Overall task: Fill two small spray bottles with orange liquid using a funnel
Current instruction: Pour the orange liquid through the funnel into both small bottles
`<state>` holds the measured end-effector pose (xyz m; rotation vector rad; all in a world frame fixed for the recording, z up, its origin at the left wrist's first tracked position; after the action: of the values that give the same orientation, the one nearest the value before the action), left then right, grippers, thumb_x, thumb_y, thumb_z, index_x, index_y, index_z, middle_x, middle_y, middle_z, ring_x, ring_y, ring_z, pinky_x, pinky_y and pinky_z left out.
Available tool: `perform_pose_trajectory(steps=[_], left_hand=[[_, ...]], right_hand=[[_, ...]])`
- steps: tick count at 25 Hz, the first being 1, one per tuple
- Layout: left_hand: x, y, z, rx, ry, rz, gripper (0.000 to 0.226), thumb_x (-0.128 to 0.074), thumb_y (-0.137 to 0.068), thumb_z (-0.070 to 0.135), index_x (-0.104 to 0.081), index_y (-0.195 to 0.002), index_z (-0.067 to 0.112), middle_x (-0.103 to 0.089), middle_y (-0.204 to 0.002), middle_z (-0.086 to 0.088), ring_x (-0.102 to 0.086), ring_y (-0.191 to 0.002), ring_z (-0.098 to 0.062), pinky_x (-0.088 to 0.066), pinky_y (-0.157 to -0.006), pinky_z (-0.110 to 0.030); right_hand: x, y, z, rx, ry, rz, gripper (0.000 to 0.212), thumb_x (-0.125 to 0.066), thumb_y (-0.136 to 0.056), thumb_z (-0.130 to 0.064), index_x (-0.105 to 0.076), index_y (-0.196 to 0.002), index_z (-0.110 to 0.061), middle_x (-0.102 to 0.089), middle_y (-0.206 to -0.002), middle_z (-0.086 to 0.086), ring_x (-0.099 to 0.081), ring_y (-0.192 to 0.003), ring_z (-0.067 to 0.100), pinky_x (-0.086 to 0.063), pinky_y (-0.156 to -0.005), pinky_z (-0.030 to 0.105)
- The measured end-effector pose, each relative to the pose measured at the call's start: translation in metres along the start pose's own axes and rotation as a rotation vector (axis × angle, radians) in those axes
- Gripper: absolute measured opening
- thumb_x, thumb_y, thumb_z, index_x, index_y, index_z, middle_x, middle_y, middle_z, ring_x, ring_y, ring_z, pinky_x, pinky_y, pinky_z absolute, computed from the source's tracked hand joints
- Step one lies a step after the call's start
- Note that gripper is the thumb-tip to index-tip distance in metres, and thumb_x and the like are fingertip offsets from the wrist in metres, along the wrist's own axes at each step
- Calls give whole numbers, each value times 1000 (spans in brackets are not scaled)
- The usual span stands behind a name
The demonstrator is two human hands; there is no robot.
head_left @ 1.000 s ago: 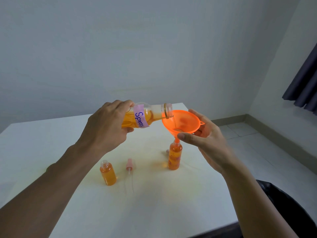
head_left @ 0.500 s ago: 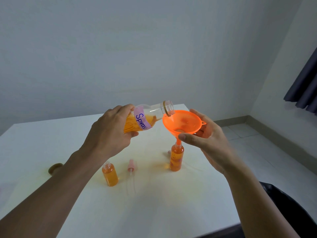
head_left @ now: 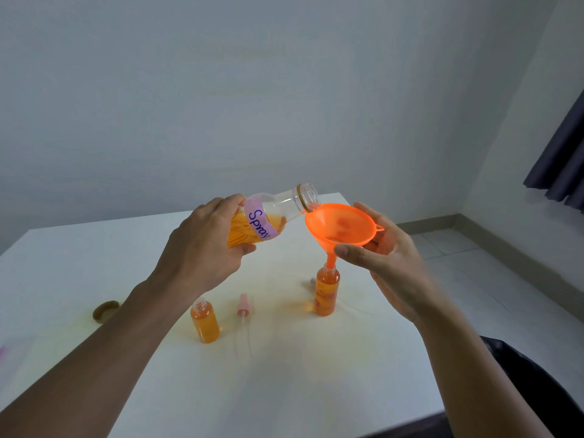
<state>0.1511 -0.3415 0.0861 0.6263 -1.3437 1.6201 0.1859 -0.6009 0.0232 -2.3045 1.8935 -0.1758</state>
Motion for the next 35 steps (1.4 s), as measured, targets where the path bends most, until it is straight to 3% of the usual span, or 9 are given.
perform_pose_trajectory(steps=[14, 21, 29, 32, 35], left_hand=[[1, 4, -6, 22, 22, -3, 74, -82, -76, 37, -45, -138, 23, -59, -125, 1, -57, -108, -23, -55, -81, -42], [3, 4, -8, 19, 31, 8, 73, -83, -75, 37, -46, -137, 23, -60, -124, 1, -57, -107, -24, -55, -81, -45], [10, 4, -15, 26, 66, 34, 70, -83, -74, 41, -48, -133, 26, -61, -122, 3, -57, -103, -22, -56, -79, -43], [17, 7, -23, 58, 135, 50, 69, -83, -74, 43, -49, -131, 28, -62, -119, 5, -59, -101, -21, -57, -80, -43], [34, 15, -41, 125, 227, 95, 66, -83, -73, 45, -52, -128, 27, -63, -116, 5, -60, -99, -19, -56, -77, -36]], right_hand=[[-1, 2, -9, 34, 12, -7, 114, -97, -53, -27, -43, -153, -26, -67, -132, 0, -71, -114, 14, -58, -92, 31], [-1, 1, -11, 41, 15, 0, 116, -97, -49, -36, -44, -152, -28, -66, -133, -1, -71, -115, 14, -59, -90, 31], [2, 5, -18, 53, -34, 28, 101, -88, -58, -22, -46, -151, -24, -68, -128, -4, -71, -112, 11, -60, -82, 23], [2, 10, -26, 58, -45, 62, 105, -91, -56, -18, -46, -150, -21, -68, -126, -2, -71, -113, 12, -59, -82, 23], [-13, 9, -47, 111, -109, 77, 99, -91, -59, -13, -48, -147, -22, -69, -126, -3, -71, -114, 13, -59, -86, 25]])
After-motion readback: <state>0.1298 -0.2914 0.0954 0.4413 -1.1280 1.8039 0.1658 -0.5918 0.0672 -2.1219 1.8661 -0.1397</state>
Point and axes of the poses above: each hand's wrist, its own y-axis away from the middle knuckle, its own x-axis out of the back of the hand, z = x × y, the point moved 8 cm from there along -y, towards the middle knuckle
